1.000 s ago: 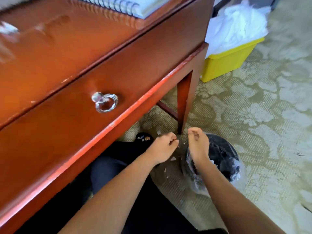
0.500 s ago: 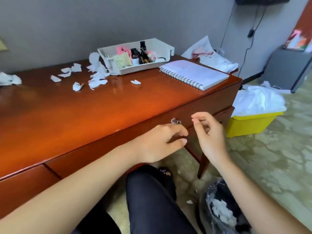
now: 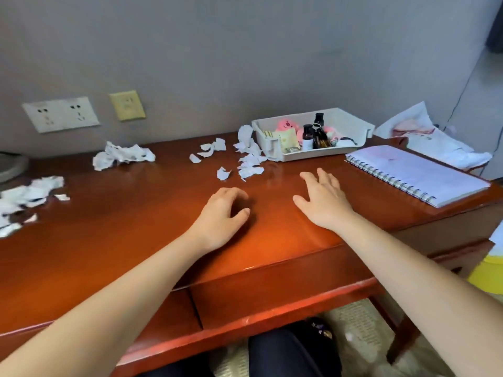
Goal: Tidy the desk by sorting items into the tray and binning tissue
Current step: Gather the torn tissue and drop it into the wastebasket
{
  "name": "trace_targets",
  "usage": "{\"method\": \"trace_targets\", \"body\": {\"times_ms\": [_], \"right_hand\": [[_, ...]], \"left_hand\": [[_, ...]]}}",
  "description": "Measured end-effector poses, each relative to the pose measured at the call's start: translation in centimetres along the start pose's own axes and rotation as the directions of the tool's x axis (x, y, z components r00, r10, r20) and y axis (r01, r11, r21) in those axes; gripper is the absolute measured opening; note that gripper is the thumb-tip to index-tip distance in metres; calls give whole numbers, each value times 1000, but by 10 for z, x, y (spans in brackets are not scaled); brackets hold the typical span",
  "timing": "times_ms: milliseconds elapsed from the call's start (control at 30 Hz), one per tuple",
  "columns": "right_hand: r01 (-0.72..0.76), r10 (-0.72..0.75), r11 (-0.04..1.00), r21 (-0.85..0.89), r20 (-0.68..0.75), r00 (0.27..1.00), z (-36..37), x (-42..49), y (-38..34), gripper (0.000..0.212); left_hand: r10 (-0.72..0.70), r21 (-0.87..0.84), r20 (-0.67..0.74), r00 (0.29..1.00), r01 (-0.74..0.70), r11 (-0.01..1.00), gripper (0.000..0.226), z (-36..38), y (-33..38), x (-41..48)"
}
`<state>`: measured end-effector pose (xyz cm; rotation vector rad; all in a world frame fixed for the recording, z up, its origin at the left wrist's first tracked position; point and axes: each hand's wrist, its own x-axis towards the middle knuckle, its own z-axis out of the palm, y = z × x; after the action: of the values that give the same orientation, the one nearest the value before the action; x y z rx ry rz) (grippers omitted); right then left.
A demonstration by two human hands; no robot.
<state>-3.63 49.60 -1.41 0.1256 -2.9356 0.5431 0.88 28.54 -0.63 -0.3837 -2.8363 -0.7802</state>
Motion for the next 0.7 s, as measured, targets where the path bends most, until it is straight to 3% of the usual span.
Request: {"method": "trace_targets", "body": {"times_ms": [133,433,700], "right_hand": [[6,-3,999,-40,90,996,16,32,-25,59],[293,-298,954,59,94,950,43,90,-70,63],[295,-295,955,-9,23,955,62,143,-90,65]], "left_hand": [[-45,123,-90,995,56,991,39,-6,-34,14],[-207,214,-150,967,236,948,67,-22,-94,70],[-287,200,-99,953,301,932,84,-19,-120,132]]}}
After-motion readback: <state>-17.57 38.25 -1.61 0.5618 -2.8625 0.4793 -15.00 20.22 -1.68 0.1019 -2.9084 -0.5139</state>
